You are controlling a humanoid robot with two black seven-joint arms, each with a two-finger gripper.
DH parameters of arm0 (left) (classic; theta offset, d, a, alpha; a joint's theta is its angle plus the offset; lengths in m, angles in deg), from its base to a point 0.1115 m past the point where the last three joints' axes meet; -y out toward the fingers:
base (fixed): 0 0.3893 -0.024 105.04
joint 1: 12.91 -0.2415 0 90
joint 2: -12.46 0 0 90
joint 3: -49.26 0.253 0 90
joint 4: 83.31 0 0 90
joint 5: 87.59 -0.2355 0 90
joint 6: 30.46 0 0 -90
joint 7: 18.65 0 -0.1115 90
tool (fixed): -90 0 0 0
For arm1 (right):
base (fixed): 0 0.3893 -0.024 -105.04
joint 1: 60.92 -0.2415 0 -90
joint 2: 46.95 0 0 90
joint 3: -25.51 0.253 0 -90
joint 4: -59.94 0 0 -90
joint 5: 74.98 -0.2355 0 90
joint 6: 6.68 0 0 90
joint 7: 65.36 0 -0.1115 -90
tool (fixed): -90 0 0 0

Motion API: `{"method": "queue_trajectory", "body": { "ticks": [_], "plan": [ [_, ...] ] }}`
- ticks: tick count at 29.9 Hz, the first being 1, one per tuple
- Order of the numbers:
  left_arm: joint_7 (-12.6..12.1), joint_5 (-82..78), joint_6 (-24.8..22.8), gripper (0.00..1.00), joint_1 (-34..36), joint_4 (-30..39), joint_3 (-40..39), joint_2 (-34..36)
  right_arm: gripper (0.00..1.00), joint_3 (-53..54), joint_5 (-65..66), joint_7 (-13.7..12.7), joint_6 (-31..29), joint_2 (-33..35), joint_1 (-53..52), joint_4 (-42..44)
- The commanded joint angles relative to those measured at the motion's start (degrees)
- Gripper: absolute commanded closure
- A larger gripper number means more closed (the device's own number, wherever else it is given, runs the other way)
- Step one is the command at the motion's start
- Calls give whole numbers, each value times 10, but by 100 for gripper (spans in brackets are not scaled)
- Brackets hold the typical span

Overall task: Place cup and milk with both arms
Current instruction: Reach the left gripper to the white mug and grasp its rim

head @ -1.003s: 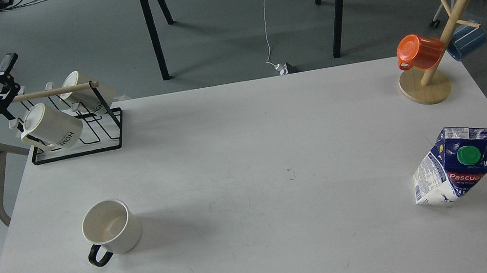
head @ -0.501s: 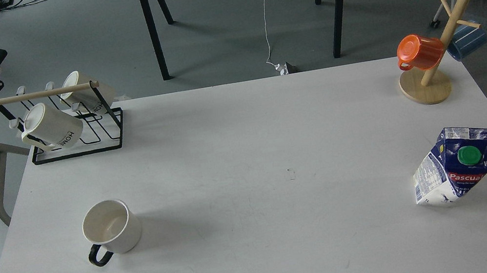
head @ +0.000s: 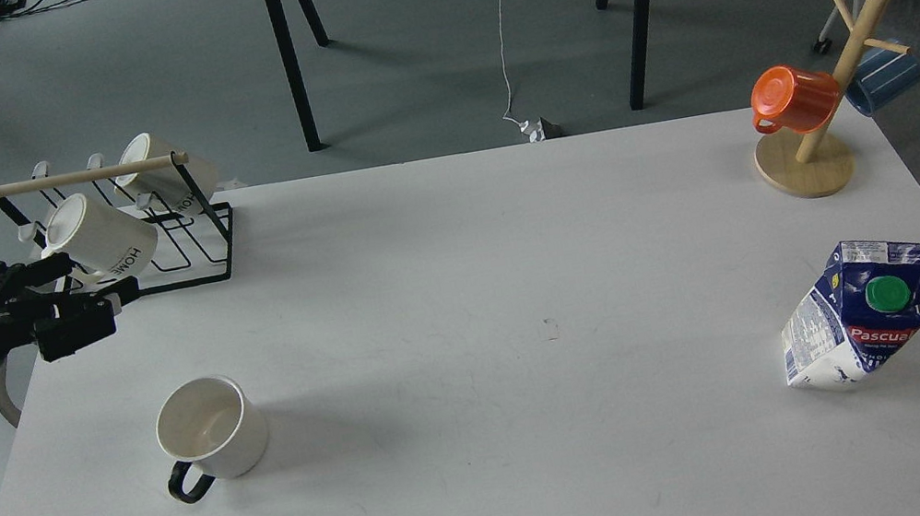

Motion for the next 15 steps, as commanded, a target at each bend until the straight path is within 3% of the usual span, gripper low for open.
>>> {"method": "queue_trajectory", "body": {
  "ticks": [1,15],
  "plan": [
    [0,-22,92,0,-25,-2,46,-3,2,-2,0,0,0,0,2,-1],
    [0,-37,93,0,-64,-113,60,-106,2,-1,0,2,0,0,14,-3]
  ]
}}
